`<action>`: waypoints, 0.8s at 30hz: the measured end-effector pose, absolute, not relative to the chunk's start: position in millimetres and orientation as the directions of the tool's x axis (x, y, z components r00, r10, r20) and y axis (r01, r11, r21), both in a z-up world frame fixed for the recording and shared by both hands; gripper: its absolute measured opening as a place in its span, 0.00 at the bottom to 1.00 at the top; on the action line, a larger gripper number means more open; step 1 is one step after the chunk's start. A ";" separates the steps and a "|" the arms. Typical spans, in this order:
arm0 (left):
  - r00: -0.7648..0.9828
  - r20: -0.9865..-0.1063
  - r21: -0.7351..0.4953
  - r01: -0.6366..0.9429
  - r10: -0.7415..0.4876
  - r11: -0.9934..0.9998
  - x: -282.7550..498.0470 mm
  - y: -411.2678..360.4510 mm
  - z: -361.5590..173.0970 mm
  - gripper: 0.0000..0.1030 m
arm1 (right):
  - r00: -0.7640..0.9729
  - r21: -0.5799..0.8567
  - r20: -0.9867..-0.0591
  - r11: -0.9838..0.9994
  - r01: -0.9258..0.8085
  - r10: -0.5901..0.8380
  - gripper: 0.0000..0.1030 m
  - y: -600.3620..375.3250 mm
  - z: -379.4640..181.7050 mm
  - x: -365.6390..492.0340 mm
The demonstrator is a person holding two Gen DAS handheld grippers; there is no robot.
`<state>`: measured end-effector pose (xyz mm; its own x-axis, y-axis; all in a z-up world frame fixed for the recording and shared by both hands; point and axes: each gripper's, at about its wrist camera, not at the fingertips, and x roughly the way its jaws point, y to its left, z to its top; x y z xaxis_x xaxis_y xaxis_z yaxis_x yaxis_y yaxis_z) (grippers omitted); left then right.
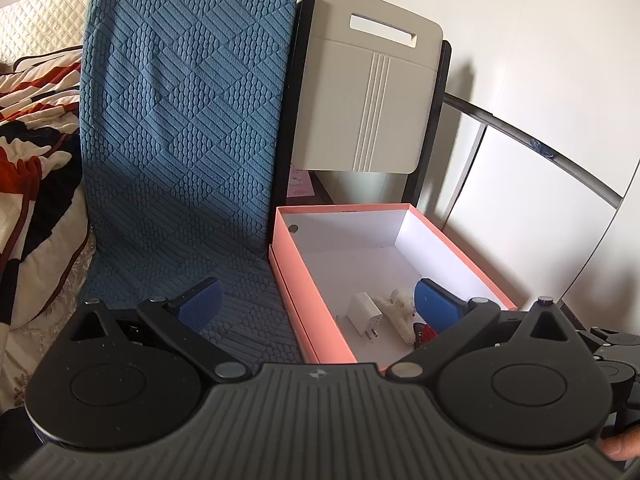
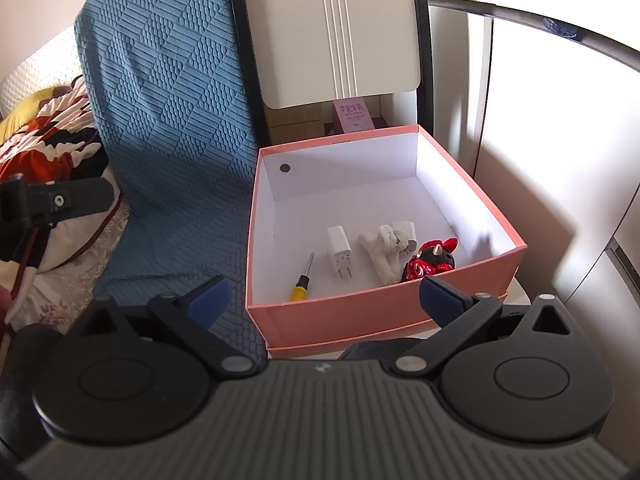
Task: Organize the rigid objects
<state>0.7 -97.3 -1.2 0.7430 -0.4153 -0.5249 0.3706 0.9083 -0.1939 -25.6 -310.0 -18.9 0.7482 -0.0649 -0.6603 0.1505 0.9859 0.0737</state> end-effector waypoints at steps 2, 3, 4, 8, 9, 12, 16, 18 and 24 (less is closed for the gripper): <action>0.744 -0.524 -0.194 0.371 -0.415 0.908 0.8 -96.8 -0.7 1.00 | 0.747 0.073 -0.661 0.986 0.152 -0.067 1.00 -310.1 -19.4 -25.2; 0.744 -0.524 -0.194 0.370 -0.415 0.908 1.0 -96.3 -0.5 1.00 | 0.746 0.073 -0.662 0.985 0.155 -0.068 1.00 -310.1 -19.5 -25.1; 0.744 -0.525 -0.193 0.369 -0.414 0.909 1.2 -96.2 -0.5 1.00 | 0.746 0.071 -0.662 0.985 0.156 -0.070 1.00 -309.8 -19.6 -25.2; 0.741 -0.537 -0.185 0.365 -0.405 0.913 1.8 -97.2 -1.0 1.00 | 0.747 0.063 -0.661 0.986 0.154 -0.075 1.00 -308.4 -19.2 -25.1; 0.740 -0.541 -0.183 0.360 -0.400 0.915 2.0 -97.9 -1.1 1.00 | 0.747 0.063 -0.661 0.986 0.154 -0.075 1.00 -308.2 -19.3 -25.2; 0.737 -0.546 -0.188 0.357 -0.399 0.915 3.4 -98.1 -1.6 1.00 | 0.746 0.056 -0.661 0.987 0.150 -0.076 1.00 -307.3 -19.4 -25.0; 0.733 -0.554 -0.194 0.349 -0.396 0.917 5.0 -97.4 -2.0 1.00 | 0.746 0.055 -0.662 0.987 0.151 -0.077 1.00 -306.5 -19.7 -25.4; 0.732 -0.558 -0.189 0.346 -0.391 0.919 5.6 -98.2 -2.4 1.00 | 0.745 0.057 -0.663 0.987 0.152 -0.076 1.00 -306.8 -20.0 -25.5; 0.730 -0.562 -0.185 0.348 -0.389 0.919 5.9 -99.9 -2.5 1.00 | 0.744 0.052 -0.663 0.987 0.154 -0.081 1.00 -307.0 -21.0 -25.2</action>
